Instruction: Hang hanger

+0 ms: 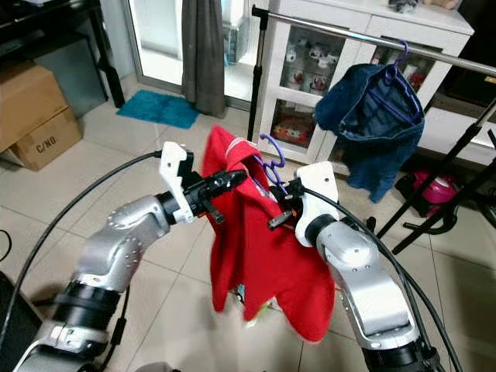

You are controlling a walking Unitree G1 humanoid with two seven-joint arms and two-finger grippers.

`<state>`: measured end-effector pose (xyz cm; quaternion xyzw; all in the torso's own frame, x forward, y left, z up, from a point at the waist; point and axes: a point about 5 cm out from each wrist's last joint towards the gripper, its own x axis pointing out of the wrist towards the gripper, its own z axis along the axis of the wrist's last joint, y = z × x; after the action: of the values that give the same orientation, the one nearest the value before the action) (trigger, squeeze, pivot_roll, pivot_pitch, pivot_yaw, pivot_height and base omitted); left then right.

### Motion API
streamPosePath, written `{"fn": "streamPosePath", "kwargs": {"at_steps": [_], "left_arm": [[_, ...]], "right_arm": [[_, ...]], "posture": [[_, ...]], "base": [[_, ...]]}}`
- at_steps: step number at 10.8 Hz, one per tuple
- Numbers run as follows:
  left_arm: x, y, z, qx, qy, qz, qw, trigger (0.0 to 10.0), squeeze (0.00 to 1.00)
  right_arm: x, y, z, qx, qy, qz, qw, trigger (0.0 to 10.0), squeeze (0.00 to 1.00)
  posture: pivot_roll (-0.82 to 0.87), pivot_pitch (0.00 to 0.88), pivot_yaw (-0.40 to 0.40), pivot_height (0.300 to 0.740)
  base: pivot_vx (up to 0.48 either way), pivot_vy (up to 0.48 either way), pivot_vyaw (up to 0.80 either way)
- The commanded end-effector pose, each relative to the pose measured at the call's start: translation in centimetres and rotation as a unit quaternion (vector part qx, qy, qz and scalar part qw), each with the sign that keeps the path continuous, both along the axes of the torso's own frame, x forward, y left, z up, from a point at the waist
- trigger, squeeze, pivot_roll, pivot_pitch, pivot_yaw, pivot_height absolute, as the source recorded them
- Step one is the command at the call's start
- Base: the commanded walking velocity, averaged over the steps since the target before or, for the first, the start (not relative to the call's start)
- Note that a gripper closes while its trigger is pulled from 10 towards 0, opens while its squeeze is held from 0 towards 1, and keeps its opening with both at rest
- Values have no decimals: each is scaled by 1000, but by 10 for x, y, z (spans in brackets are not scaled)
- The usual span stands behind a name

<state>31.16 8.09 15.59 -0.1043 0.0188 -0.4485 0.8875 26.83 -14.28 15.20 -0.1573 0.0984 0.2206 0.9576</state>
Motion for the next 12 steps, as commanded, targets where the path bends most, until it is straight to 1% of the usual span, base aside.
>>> {"fn": "streamPosePath", "kwargs": {"at_steps": [1,2,3,4,5,6,7,8,9,10,11,12], "left_arm": [[4,18,20,-14,-37,42,998,0,0],[18,57,41,10,-81,132,988,0,0],[23,71,48,25,-92,165,982,0,0],[37,102,63,84,-112,243,960,0,0],[44,117,71,110,-118,283,945,0,0],[48,125,78,131,-132,298,936,0,0],[50,116,91,141,-159,267,940,0,0],[49,103,85,152,-154,243,946,0,0],[51,95,69,158,-134,240,948,0,0],[49,80,55,153,-115,217,957,0,0],[47,71,49,150,-108,210,960,0,0],[47,68,48,135,-106,219,961,0,0]], "right_arm": [[1,-18,0,-17,0,-27,999,0,0],[-5,-20,-1,-21,5,23,999,0,0],[-9,-19,0,-17,6,52,998,0,0],[-18,-14,2,-6,9,121,993,0,0],[-24,-13,2,3,19,150,989,0,0],[-28,-14,-1,2,35,168,985,0,0],[-28,-26,-14,-44,77,138,987,0,0],[-18,-29,-8,-8,64,80,995,0,0],[-10,-29,1,24,45,50,997,0,0],[-5,-27,7,64,41,25,997,0,0],[-2,-27,10,85,45,7,995,0,0],[-4,-27,6,67,55,17,996,0,0]], "posture": [[-16,0,-82,740],[-5,0,-83,740],[-1,0,-85,740],[3,0,-87,740],[4,0,-87,740],[3,0,-86,740],[0,0,-82,740],[0,0,-80,740],[0,0,-80,740],[-7,0,-76,740],[-9,0,-76,740],[-9,0,-76,740]], "base": [[0,0,0],[0,0,0],[0,0,0],[0,0,0],[0,0,0],[0,0,0],[0,0,0],[0,0,0],[0,0,0],[0,0,0],[0,0,0],[0,0,0]]}}
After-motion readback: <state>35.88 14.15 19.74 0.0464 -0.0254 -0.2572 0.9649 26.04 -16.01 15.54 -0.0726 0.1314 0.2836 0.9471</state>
